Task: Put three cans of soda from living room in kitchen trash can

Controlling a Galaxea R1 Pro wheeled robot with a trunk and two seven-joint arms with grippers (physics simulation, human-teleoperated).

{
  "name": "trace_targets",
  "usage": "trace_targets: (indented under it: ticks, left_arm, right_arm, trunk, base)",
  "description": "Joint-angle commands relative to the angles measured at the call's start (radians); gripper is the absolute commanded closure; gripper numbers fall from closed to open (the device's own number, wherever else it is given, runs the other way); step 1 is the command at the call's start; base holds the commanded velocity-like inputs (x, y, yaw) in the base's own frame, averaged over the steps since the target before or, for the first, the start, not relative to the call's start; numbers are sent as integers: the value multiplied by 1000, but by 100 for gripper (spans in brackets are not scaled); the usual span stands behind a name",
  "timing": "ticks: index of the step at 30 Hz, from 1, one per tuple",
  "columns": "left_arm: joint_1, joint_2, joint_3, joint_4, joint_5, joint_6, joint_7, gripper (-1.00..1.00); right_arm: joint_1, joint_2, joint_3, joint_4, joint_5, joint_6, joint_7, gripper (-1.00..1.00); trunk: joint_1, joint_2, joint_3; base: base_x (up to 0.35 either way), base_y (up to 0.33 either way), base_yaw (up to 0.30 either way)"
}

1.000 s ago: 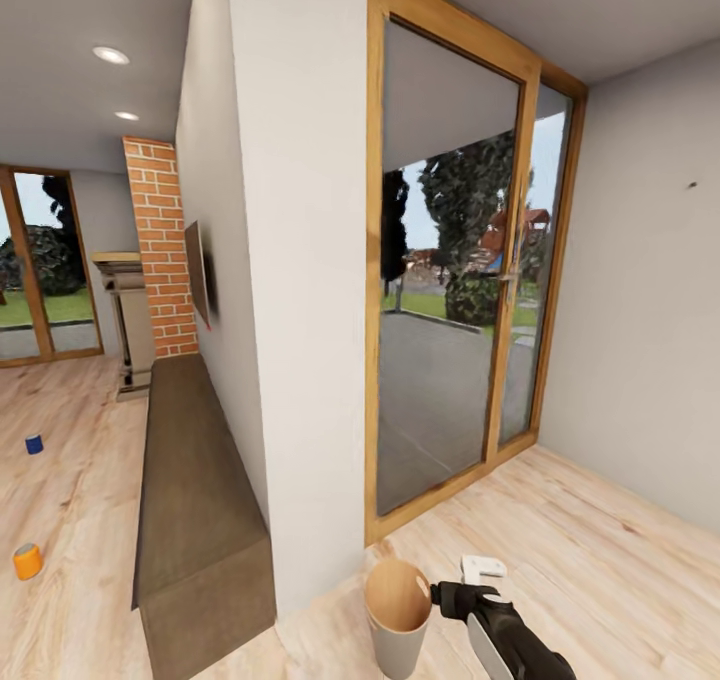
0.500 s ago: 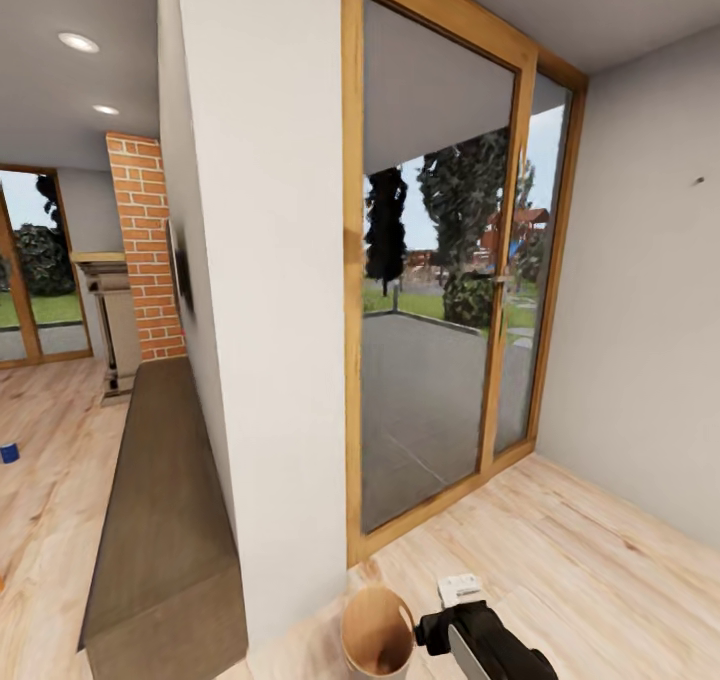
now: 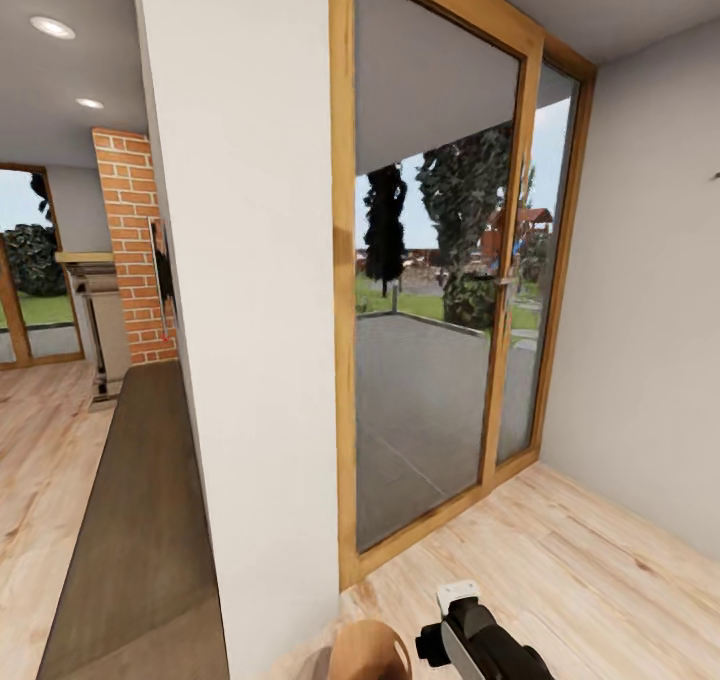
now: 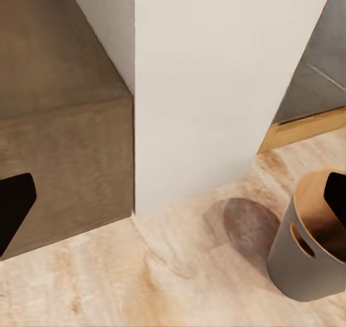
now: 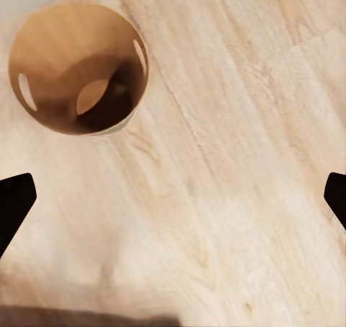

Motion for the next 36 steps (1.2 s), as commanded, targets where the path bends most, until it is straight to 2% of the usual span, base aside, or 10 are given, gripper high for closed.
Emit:
trace_targets:
  ticks: [1,6,13,24,36]
  left_arm:
    - [0,0,0,0,0,0,0,-100]
    - [0,0,0,0,0,0,0,-100]
    - [0,0,0,0,0,0,0,-100]
    - [0,-1,0,1,0,0,0,-100]
    - [0,0,0,0,0,0,0,-100]
  right_arm:
    - [0,0,0,0,0,-2,-1,-100]
    - [0,5,0,2,0,-6,-4,-100]
    - [2,16,-10,6,0,-86,-23,-100]
    - [3,16,-12,8,-1,-107,-57,-100]
    - [6,13,-3,7,4,-132,-46,-100]
  trunk:
    - [0,0,0]
    - [0,0,1]
    - [0,0,3]
    - [0,0,4]
    - [0,0,4]
  base:
    - [182,-2,0]
    - [98,-1,25]
    - [16,0,197]
    - [2,0,226]
    - [0,0,25]
